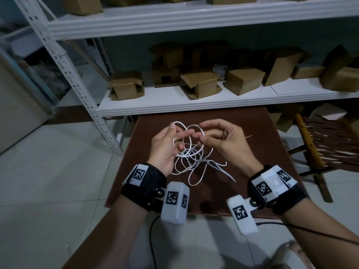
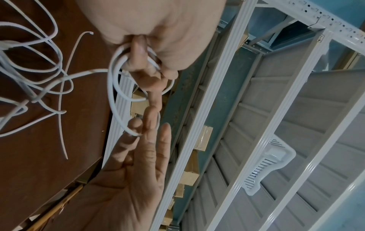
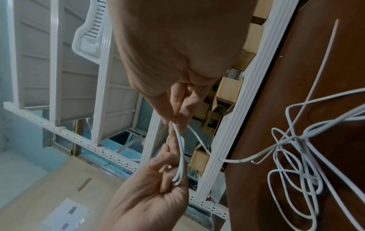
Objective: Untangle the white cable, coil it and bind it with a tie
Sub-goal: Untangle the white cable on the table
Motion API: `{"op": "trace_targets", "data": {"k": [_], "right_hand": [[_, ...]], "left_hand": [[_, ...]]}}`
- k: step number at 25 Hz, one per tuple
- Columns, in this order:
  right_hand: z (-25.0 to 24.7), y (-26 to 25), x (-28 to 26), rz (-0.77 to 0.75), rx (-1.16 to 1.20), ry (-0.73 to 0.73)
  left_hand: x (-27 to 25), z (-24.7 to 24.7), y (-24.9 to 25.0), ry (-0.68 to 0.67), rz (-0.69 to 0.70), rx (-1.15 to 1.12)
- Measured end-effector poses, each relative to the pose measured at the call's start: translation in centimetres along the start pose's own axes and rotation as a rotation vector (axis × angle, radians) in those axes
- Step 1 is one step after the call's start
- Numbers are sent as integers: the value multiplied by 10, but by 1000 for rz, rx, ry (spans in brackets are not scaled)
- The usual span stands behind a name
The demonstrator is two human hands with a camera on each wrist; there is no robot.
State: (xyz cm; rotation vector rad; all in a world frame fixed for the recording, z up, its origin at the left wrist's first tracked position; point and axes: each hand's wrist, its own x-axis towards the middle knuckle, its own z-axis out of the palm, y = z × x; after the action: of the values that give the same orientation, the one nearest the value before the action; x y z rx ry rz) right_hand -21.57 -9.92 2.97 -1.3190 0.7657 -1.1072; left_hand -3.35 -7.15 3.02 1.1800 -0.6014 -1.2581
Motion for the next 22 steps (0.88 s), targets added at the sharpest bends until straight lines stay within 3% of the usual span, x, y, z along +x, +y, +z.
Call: {"op": "trace_targets", "data": {"k": [11, 22], "right_hand": [[-2, 0, 1, -44, 17, 44], [7, -1, -1, 121, 186, -42]], "left_hand": [[1, 0, -3, -293, -29, -71], [0, 8, -8, -125, 77, 103]]}}
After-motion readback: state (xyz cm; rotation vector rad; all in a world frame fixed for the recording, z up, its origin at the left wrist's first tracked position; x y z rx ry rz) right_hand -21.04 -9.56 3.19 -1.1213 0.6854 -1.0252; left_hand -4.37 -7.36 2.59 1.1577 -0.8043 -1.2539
